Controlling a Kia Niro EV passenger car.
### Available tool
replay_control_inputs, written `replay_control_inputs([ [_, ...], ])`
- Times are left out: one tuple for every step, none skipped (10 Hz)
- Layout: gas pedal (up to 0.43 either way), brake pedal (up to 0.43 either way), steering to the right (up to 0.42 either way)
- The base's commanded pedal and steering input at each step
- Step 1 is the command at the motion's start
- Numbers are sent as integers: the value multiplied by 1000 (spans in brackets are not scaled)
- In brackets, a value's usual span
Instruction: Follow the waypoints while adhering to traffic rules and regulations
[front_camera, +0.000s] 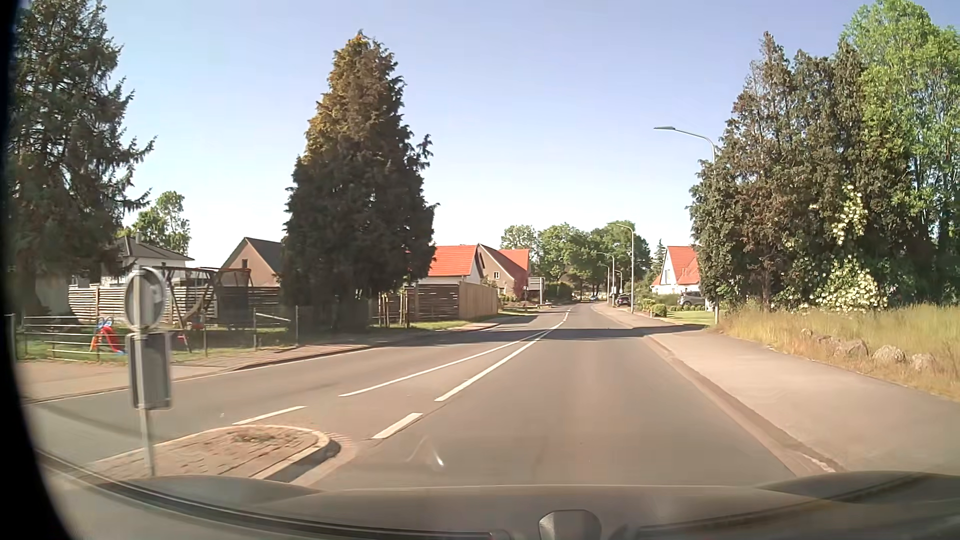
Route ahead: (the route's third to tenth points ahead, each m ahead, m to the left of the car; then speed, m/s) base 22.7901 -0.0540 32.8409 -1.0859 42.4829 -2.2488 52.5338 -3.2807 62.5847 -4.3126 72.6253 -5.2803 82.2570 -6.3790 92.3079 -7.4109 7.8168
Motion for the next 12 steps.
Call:
replay_control_inputs([
  [280,6,107],
  [287,6,94],
  [287,6,79],
  [287,6,66],
  [287,6,56],
  [287,6,44],
  [287,6,34],
  [299,6,26],
  [299,6,18],
  [299,6,10],
  [299,6,3],
  [299,6,0],
])
